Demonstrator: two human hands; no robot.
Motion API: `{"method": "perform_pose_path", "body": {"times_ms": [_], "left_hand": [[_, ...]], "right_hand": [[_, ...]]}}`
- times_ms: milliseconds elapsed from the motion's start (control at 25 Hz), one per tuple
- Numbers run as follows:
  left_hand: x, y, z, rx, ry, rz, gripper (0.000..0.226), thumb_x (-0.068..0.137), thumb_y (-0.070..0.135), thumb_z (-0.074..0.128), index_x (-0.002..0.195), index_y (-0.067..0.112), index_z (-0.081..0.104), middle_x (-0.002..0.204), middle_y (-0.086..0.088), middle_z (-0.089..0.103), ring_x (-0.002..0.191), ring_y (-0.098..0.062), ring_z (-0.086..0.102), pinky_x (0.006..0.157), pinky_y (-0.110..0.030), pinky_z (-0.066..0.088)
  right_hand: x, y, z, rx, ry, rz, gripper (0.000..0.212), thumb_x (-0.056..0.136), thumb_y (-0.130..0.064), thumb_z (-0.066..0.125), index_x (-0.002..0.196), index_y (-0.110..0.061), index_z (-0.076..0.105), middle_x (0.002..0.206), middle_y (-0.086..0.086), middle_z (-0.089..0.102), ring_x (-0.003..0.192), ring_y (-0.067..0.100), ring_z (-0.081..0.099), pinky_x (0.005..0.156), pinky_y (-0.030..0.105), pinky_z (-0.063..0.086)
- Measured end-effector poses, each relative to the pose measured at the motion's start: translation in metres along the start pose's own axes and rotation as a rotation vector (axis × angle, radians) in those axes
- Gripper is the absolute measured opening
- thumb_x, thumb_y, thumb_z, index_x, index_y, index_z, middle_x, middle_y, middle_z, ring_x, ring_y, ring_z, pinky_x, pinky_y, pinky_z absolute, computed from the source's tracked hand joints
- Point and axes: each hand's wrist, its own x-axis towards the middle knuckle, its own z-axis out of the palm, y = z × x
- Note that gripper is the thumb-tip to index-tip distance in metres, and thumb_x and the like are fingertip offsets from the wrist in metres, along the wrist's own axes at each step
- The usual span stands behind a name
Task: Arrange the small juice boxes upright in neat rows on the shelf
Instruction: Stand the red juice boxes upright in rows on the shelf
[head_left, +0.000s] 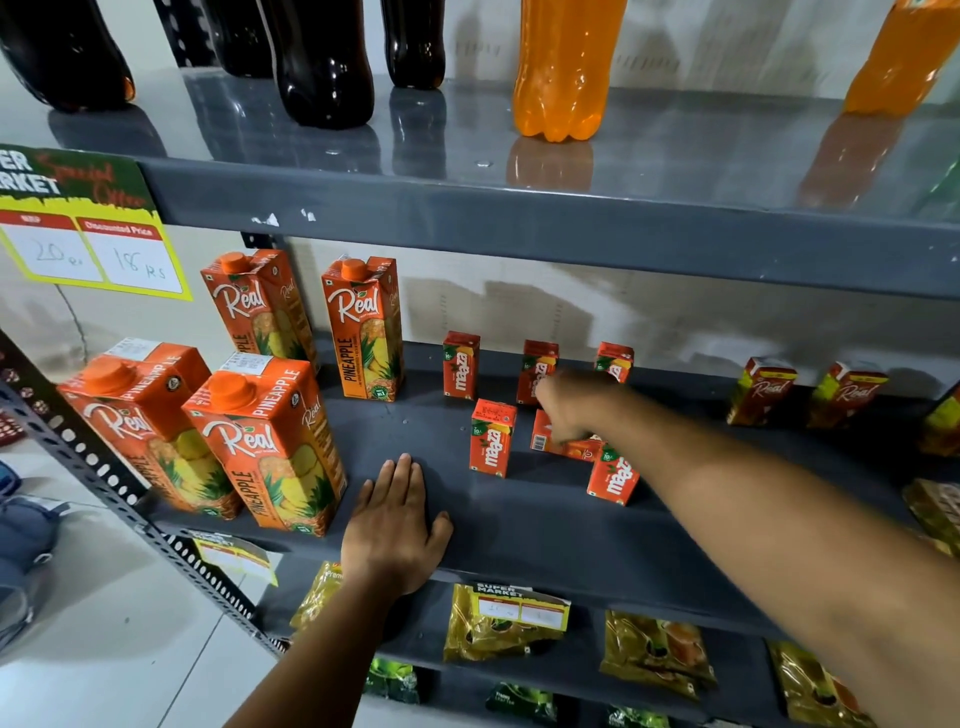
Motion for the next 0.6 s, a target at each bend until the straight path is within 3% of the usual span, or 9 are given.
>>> {"method": "perform_pose_path", "body": {"times_ms": [160, 400, 600], "left_hand": [[0.0, -0.001, 0.0, -0.012, 0.009, 0.005, 0.086, 0.08, 0.059, 0.007, 0.151, 0.011, 0.002, 0.161, -0.005, 0.0, 0.146, -0.019, -0.004, 0.116, -0.035, -0.002], [0.0, -0.001, 0.0, -0.013, 0.01, 0.004, 0.082, 0.085, 0.058, 0.016, 0.15, 0.011, 0.001, 0.161, -0.005, -0.002, 0.146, -0.019, -0.005, 0.117, -0.036, -0.002], [0.0, 0.0, 0.0, -0.004, 0.007, 0.006, 0.082, 0.084, 0.059, 0.013, 0.15, 0.011, 0.001, 0.161, -0.005, -0.001, 0.146, -0.02, -0.004, 0.116, -0.036, -0.003]], "right_hand": [[0.024, -0.004, 0.018, -0.079, -0.105, 0.156, 0.068, 0.07, -0.016, 0.083, 0.13, -0.008, 0.05, 0.126, 0.013, 0.058, 0.112, 0.032, 0.06, 0.089, 0.038, 0.051], [0.028, 0.015, 0.02, 0.078, -0.098, 0.144, 0.061, 0.073, -0.014, 0.078, 0.129, -0.01, 0.052, 0.123, 0.012, 0.059, 0.102, 0.027, 0.063, 0.087, 0.037, 0.054], [0.008, 0.027, 0.007, 0.127, 0.099, 0.004, 0.064, 0.074, -0.017, 0.076, 0.132, -0.019, 0.05, 0.128, 0.011, 0.057, 0.11, 0.029, 0.057, 0.091, 0.039, 0.05]]}}
